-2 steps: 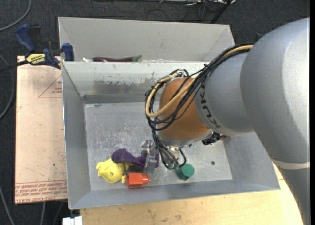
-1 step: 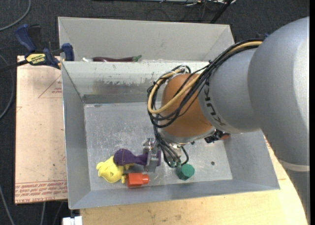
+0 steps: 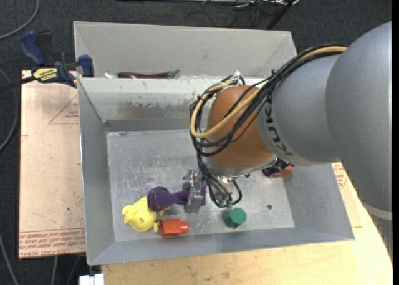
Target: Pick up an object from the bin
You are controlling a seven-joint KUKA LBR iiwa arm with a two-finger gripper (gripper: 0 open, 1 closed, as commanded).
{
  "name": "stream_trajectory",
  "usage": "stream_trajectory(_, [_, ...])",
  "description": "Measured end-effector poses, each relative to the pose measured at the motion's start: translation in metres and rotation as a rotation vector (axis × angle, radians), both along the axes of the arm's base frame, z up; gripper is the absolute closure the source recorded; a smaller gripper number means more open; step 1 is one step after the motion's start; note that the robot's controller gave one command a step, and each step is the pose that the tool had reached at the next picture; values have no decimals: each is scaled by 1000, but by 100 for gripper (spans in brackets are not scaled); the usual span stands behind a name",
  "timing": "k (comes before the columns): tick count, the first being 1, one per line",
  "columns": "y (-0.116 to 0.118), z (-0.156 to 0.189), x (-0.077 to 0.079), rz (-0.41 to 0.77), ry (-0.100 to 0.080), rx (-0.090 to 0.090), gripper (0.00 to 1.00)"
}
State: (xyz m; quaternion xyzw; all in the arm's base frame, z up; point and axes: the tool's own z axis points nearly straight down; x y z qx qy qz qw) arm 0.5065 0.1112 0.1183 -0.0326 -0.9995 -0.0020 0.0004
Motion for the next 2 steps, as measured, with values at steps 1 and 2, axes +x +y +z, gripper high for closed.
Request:
stream_trajectory(1, [0,16,1,0,-4,1,100])
stream_trajectory(2, [0,26,2,1,-6,2,100])
